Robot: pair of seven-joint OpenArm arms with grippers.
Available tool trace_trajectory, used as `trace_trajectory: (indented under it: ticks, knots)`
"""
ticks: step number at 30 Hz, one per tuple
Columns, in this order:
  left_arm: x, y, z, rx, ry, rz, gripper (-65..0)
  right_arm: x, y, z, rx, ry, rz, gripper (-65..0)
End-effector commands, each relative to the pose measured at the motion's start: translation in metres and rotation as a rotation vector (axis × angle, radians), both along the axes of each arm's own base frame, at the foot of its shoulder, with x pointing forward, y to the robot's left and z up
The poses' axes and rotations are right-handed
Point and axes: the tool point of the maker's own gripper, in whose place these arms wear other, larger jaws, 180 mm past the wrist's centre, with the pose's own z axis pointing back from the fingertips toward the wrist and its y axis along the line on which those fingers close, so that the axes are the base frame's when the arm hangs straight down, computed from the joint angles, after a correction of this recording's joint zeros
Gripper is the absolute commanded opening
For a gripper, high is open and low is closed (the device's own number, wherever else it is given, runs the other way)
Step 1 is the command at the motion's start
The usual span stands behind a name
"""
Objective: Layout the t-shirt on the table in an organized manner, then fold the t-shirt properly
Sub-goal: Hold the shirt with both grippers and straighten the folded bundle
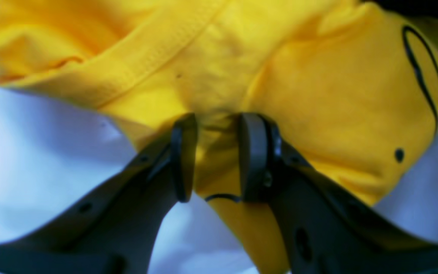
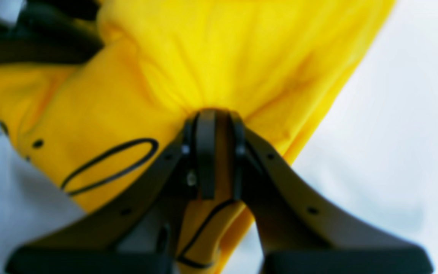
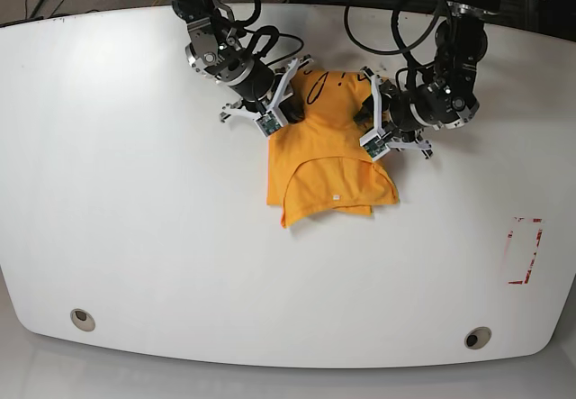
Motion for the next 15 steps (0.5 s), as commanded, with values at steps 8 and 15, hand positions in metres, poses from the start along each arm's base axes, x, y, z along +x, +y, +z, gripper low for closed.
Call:
trace_trajectory:
  ticks: [8, 15]
  knots:
    - [0.01, -0.004, 0.041, 0.034, -0.118, -0.031, -48.6, 0.018, 0.006, 0.062, 0.044, -0.155, 0.011, -59.6]
    - [0.043, -0.009, 0.088, 0.028, -0.256, -0.007, -48.6, 0.029, -0.01, 0.107, -0.004, -0.244, -0.008, -59.5]
